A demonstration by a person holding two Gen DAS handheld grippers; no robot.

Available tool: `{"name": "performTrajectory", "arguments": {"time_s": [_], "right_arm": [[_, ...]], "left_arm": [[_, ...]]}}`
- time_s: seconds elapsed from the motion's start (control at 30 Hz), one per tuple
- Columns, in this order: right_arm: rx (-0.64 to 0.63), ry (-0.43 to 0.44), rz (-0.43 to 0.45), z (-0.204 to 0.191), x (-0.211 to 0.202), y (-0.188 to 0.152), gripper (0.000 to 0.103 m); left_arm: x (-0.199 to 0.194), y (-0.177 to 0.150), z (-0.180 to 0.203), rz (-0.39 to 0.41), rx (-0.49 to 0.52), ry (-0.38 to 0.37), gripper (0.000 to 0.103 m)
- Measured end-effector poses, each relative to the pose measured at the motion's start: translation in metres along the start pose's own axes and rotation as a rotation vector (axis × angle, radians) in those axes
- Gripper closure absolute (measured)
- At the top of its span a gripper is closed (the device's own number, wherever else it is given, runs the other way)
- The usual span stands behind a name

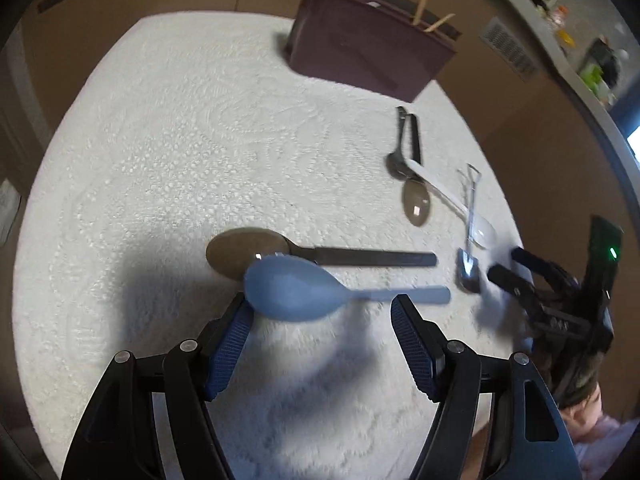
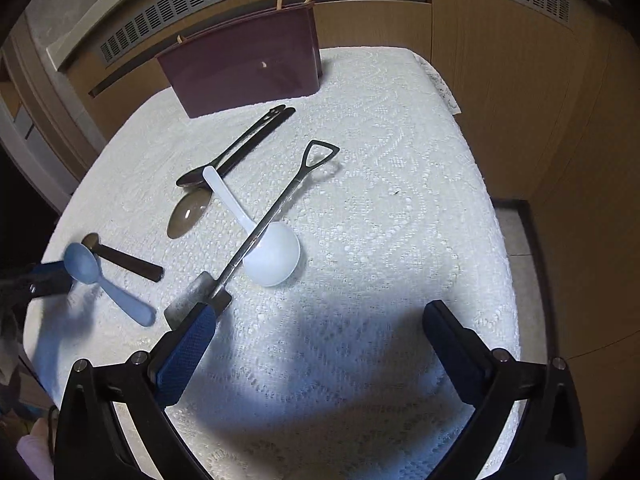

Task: Organize utensils
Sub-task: 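Grasp the dark spoon with the left tool while the right tool grasps the metal shovel scoop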

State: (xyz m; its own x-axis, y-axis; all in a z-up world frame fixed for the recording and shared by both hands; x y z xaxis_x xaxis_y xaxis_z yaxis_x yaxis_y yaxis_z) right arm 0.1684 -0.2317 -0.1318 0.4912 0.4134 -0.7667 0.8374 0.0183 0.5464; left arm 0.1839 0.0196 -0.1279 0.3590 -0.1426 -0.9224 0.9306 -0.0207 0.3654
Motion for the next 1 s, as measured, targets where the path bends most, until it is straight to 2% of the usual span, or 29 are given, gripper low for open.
{"name": "performTrajectory", "arguments": {"time_s": [0.17, 0.23, 0.27, 0.37, 0.47, 0.53, 0.6, 0.7, 0.77, 0.87, 0.93, 0.97, 1.0], "right_arm": [[-0.008, -0.010, 0.006, 0.000, 0.001, -0.001, 0.000], [0.000, -0.013, 0.013, 0.000, 0.001, -0.001, 0.000], [0.000, -0.016, 0.013, 0.000, 0.001, -0.001, 0.000], [0.002, -0.033, -0.002, 0.000, 0.003, -0.002, 0.000], [-0.023, -0.078, -0.027, -0.003, 0.007, -0.004, 0.000], [-0.050, -0.113, -0.035, -0.005, 0.009, -0.005, 0.000], [-0.052, -0.120, -0.028, -0.005, 0.009, -0.005, 0.000], [-0.054, -0.128, -0.018, -0.005, 0.007, -0.006, 0.000], [-0.059, -0.134, -0.019, -0.007, 0.006, -0.006, 0.000], [-0.077, -0.154, -0.010, -0.010, 0.004, -0.006, 0.000], [-0.074, -0.146, -0.004, -0.010, 0.001, -0.007, 0.000], [-0.064, -0.131, 0.005, -0.008, -0.002, -0.006, 0.000], [-0.048, -0.117, 0.028, -0.006, -0.006, -0.004, 0.001]], "left_arm": [[0.017, 0.037, 0.017, 0.026, -0.013, -0.011, 0.029], [0.027, 0.053, 0.030, 0.032, 0.005, -0.020, 0.026], [0.031, 0.063, 0.040, 0.046, 0.023, -0.023, 0.022], [0.045, 0.084, 0.065, 0.057, 0.064, -0.049, 0.020], [0.053, 0.104, 0.081, 0.074, 0.081, -0.056, 0.020], [0.057, 0.114, 0.081, 0.075, 0.051, -0.045, 0.020], [0.058, 0.119, 0.077, 0.063, 0.012, -0.023, 0.027], [0.060, 0.120, 0.073, 0.058, -0.008, 0.049, 0.036], [0.063, 0.123, 0.076, 0.058, -0.008, 0.118, 0.037], [0.071, 0.129, 0.090, 0.081, 0.061, 0.235, 0.038], [0.072, 0.129, 0.095, 0.118, 0.110, 0.293, 0.059], [0.070, 0.128, 0.098, 0.145, 0.136, 0.284, 0.073], [0.066, 0.124, 0.098, 0.160, 0.137, 0.247, 0.073]]}}
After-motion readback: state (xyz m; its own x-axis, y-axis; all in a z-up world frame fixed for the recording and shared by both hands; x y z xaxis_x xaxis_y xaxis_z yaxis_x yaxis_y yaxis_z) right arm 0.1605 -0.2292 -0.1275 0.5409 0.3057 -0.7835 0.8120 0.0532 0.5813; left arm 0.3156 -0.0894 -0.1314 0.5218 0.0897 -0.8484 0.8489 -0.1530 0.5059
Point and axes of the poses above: each gripper's, at about its wrist camera, not at the fingertips, and x roughly the way its jaws point, z to its right, y to its top, the point moved 7 cm from there along x, roughly the way its jaws point, and after that the axes turned 15 degrees about y, right-handed, at the moved point
